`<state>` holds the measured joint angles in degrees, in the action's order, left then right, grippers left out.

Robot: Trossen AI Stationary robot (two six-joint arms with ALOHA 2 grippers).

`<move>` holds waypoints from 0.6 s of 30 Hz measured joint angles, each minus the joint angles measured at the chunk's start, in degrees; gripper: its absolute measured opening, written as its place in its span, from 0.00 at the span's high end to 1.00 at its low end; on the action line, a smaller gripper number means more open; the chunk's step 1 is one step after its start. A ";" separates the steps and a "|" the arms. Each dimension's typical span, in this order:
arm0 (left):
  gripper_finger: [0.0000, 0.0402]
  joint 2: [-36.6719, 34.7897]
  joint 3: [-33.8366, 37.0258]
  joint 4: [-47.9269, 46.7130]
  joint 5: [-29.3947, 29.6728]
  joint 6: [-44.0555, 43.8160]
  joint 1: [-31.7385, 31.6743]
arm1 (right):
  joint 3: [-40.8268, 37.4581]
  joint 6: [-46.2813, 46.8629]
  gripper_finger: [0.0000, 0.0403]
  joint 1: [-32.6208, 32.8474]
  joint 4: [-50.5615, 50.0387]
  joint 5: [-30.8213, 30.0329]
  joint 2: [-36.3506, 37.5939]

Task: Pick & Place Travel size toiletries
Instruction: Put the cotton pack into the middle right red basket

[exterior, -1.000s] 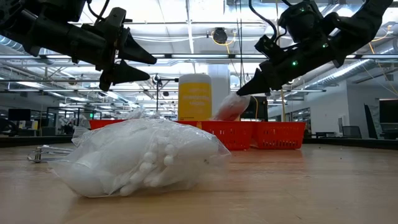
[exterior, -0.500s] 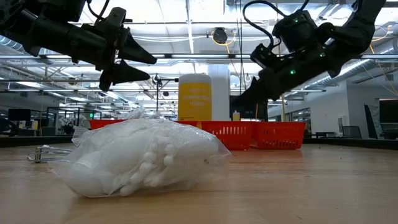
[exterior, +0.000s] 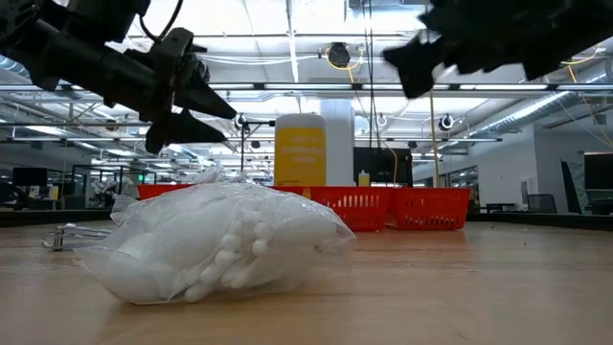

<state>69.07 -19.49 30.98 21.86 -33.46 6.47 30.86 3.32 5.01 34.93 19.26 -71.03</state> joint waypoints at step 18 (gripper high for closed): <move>0.40 26.49 -45.37 -54.89 -4.22 2.84 15.08 | -0.01 -5.54 0.45 10.86 -9.15 -11.98 0.32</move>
<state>95.56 -64.86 -23.91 17.65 -30.62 21.55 30.85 -2.22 15.88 25.77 7.29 -70.70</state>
